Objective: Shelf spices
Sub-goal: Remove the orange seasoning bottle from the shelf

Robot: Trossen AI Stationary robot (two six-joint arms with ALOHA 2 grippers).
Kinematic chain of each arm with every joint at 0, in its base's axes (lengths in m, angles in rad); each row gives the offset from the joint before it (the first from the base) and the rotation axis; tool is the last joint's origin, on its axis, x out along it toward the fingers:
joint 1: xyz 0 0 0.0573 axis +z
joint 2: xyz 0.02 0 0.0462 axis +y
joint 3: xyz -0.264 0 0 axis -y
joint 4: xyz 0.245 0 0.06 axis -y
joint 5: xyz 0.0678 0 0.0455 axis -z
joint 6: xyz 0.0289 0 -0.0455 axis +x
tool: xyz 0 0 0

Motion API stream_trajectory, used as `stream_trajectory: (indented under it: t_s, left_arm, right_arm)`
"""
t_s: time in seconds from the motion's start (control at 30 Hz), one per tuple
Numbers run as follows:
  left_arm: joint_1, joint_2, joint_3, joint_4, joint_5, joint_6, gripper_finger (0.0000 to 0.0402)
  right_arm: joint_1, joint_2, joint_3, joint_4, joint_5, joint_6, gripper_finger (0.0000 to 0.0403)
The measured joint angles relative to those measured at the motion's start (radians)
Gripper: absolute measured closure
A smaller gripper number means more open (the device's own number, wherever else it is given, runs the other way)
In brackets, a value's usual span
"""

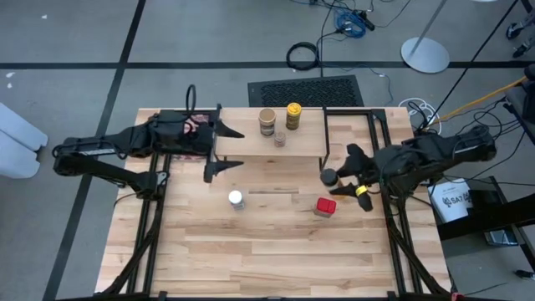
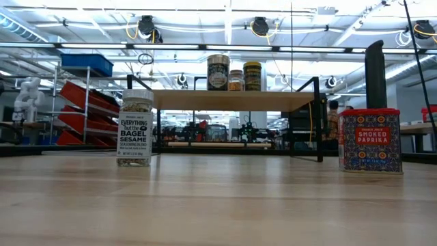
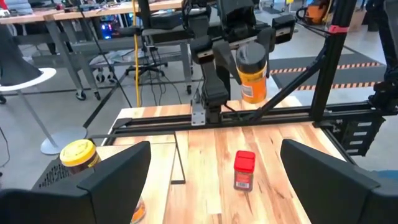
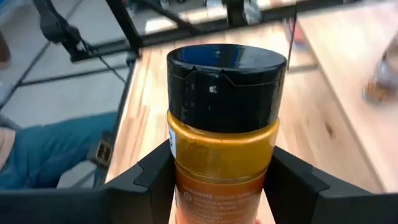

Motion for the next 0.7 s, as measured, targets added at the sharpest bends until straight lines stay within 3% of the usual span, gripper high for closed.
stream_trajectory:
  t_s: [0.13, 0.33, 0.7]
  left_arm:
    - [0.0, 0.007, 0.0, -0.001, 0.0, 0.0, 0.0033]
    - [0.0, 0.007, 0.0, -0.001, 0.0, -0.001, 0.0033]
    - [0.0, 0.007, 0.0, -0.002, 0.0, -0.002, 0.0033]
  right_arm:
    - [0.047, 0.001, -0.016, -0.059, 0.051, 0.059, 0.0212]
    - [0.097, -0.005, -0.137, -0.002, 0.152, 0.119, 0.0211]
    - [0.107, 0.017, -0.471, 0.548, 0.259, 0.081, 0.0211]
